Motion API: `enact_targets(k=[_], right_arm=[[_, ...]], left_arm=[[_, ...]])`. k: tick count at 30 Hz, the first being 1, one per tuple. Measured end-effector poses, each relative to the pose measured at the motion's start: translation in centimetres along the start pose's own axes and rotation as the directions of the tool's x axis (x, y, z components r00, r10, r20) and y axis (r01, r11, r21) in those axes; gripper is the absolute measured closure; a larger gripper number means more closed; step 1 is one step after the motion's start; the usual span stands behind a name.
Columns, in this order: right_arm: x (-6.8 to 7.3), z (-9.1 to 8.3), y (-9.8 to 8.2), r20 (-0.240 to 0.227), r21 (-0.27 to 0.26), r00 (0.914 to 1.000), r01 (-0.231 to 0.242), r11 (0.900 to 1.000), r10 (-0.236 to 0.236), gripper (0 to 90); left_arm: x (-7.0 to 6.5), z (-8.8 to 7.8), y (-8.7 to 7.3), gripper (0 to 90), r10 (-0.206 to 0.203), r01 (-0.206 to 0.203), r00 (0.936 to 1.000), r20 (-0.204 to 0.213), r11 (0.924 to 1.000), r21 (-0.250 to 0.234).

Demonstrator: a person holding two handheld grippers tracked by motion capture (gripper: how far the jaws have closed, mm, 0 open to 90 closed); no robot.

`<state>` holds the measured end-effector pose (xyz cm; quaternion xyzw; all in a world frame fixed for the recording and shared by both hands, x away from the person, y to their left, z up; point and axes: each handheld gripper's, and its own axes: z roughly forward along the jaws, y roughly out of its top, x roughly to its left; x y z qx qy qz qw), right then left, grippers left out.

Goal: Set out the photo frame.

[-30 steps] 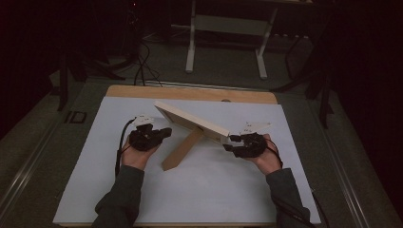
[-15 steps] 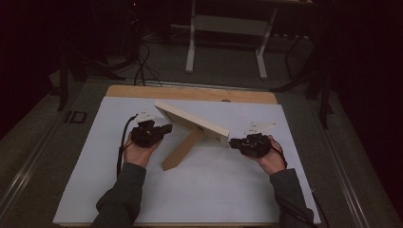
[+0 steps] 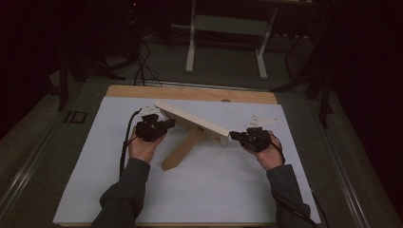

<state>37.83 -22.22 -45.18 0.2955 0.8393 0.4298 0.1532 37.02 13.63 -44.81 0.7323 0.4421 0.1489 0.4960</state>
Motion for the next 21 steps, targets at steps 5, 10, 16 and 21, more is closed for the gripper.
enact_targets(k=[5,10,16,21], right_arm=[[-0.1,0.4,0.5,-0.003,-0.021,0.9999,-0.016,1.000,0.016,89.9],[-0.4,0.7,0.7,-0.020,-0.033,0.9988,-0.044,0.998,0.044,89.9],[-0.2,0.9,0.7,-0.033,-0.033,0.9986,-0.042,0.999,0.041,89.9],[0.0,1.1,0.8,-0.038,-0.034,0.9988,-0.033,0.999,0.032,90.0]], left_arm=[[0.1,0.4,0.3,90.0,0.001,-0.001,1.0000,-0.004,1.0000,0.007],[0.1,0.7,0.3,90.0,-0.003,0.003,1.0000,-0.005,0.9999,0.012],[-0.2,1.1,0.3,90.0,0.007,-0.007,1.0000,-0.003,0.9997,0.022],[-0.7,1.4,0.6,90.0,0.021,-0.021,0.9998,0.002,0.9994,0.026]])
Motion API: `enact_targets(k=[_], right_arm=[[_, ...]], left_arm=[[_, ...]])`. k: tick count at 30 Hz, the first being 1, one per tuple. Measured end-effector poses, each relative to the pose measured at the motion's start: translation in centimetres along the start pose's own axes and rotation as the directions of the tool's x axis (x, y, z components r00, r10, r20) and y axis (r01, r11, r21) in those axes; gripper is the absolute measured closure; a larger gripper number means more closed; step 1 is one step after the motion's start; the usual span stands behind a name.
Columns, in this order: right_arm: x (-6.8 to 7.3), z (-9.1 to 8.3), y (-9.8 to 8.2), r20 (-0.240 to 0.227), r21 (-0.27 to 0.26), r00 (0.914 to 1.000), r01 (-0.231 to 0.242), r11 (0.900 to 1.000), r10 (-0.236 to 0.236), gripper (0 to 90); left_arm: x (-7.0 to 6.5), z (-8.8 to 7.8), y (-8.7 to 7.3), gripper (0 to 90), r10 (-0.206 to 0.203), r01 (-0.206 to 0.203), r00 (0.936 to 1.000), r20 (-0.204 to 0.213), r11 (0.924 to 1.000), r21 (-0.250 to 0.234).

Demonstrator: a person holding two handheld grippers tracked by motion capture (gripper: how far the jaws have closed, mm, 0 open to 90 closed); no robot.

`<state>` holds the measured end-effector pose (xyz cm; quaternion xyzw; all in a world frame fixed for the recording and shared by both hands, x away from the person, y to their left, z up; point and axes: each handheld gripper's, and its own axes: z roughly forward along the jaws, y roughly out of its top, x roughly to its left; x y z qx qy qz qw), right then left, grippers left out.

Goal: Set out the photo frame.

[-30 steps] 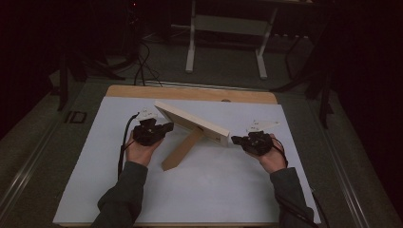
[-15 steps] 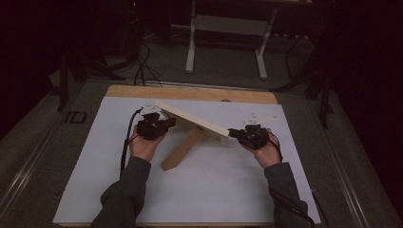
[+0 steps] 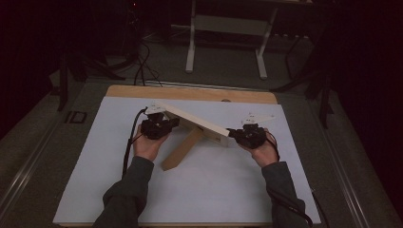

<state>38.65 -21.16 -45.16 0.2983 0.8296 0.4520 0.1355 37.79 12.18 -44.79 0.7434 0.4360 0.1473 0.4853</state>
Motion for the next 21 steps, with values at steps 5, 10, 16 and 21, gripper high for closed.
enact_targets(k=[5,10,16,21], right_arm=[[0.0,-0.1,0.1,0.001,0.002,1.0000,0.002,1.000,-0.002,90.0],[0.1,-0.1,0.1,0.000,0.005,1.0000,0.005,1.000,-0.005,90.0],[0.2,-0.1,0.1,-0.005,0.011,0.9999,0.012,1.000,-0.012,90.0],[0.3,-0.1,0.2,-0.006,0.017,0.9998,0.017,1.000,-0.017,90.0]], left_arm=[[-0.6,0.4,0.2,90.0,0.031,-0.031,0.9995,-0.008,0.9993,0.021],[-0.9,0.5,0.2,90.0,0.038,-0.038,0.9993,-0.003,0.9990,0.023],[-1.2,0.8,0.3,90.0,0.036,-0.036,0.9992,0.021,0.9990,0.027],[-1.6,0.8,0.5,90.0,0.045,-0.045,0.9986,0.030,0.9986,0.029]])
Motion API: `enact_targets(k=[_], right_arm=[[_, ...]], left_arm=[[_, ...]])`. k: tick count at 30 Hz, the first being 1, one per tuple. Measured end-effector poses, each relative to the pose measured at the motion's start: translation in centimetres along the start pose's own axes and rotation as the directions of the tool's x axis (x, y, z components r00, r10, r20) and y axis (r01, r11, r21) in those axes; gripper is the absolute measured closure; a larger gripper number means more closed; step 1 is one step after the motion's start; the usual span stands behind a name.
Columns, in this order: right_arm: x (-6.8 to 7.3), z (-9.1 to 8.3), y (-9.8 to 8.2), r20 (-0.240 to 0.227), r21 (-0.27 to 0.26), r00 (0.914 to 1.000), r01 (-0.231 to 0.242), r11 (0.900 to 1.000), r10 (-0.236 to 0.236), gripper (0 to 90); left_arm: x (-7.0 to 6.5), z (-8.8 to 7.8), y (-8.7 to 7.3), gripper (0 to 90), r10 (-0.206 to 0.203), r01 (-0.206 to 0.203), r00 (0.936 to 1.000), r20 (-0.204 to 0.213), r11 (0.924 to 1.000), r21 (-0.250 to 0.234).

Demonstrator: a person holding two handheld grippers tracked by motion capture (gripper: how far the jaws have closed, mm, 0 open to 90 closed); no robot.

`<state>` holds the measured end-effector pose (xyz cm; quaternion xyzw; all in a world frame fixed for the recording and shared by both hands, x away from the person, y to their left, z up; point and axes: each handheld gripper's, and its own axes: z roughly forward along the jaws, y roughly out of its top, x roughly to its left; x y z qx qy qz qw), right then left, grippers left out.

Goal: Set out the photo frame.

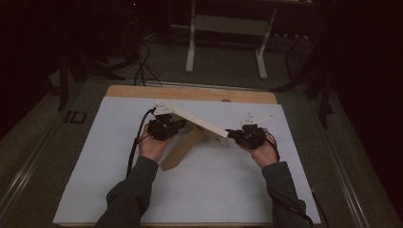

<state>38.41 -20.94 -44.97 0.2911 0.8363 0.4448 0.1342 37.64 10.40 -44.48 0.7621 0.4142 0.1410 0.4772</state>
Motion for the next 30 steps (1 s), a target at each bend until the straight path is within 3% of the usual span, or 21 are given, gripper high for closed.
enact_targets(k=[30], right_arm=[[0.6,0.0,0.2,-0.004,0.016,0.9995,0.031,0.999,-0.031,90.0]], left_arm=[[-3.1,0.3,1.2,90.0,0.077,-0.078,0.9960,0.045,0.9967,0.022]])
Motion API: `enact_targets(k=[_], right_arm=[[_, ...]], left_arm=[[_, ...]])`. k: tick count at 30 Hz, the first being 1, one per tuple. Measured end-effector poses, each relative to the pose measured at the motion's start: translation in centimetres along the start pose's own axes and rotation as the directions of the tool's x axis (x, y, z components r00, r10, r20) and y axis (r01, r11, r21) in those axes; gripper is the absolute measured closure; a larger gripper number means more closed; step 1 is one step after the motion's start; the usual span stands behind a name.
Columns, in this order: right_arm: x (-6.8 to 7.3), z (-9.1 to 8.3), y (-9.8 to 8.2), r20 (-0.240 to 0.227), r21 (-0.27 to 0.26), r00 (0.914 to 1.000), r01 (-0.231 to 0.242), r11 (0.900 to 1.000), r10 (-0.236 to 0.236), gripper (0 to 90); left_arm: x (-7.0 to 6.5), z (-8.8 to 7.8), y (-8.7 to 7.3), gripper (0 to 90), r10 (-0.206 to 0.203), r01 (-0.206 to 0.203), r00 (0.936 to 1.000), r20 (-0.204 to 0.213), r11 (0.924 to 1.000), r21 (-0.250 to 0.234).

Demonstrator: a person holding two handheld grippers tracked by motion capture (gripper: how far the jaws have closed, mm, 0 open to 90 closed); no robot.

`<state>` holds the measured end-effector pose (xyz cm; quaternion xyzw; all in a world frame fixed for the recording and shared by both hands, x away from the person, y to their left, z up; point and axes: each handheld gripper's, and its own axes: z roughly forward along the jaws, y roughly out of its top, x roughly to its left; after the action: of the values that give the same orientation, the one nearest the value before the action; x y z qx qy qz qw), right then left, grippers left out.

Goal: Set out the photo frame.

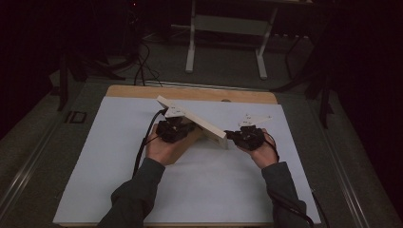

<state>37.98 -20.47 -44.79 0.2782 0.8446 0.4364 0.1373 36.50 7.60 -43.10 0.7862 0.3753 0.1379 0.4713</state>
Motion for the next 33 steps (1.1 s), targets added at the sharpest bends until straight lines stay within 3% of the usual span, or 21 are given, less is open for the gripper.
enact_targets(k=[33], right_arm=[[1.5,0.4,0.2,-0.062,0.003,0.9973,0.040,0.999,-0.039,90.0]], left_arm=[[-0.5,1.5,-0.3,90.0,0.003,-0.004,0.9999,0.015,0.9990,0.045]])
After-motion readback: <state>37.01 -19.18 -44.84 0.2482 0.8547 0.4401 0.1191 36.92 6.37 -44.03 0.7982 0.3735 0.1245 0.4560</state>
